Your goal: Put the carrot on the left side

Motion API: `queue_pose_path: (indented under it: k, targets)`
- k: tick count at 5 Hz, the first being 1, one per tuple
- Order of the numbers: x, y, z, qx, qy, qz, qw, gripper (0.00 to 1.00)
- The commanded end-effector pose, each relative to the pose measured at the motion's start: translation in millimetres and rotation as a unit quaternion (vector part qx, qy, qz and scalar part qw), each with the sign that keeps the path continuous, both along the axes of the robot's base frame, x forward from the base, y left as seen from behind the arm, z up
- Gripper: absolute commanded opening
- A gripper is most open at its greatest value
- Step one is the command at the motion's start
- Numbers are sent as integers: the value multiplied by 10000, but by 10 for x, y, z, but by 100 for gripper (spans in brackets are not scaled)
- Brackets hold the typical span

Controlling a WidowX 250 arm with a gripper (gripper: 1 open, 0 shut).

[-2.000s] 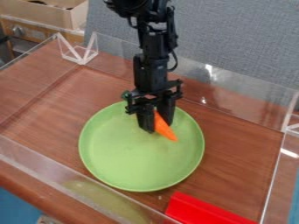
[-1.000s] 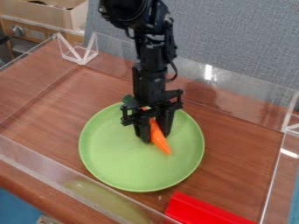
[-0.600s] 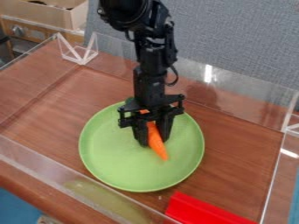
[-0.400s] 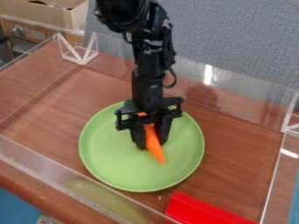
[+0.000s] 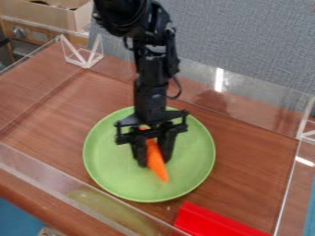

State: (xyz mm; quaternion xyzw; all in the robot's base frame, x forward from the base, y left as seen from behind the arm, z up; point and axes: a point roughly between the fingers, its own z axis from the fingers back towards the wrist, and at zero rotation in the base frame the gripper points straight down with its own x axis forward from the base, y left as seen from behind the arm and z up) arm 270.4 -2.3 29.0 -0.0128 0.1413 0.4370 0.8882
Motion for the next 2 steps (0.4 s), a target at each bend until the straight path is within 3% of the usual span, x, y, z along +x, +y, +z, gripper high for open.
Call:
queue_pose_path:
  k: [1, 2]
  targets:
    - [151, 290, 293, -199, -413, -194, 9988, 0]
    - [162, 691, 401, -389, -511, -157, 9978, 0]
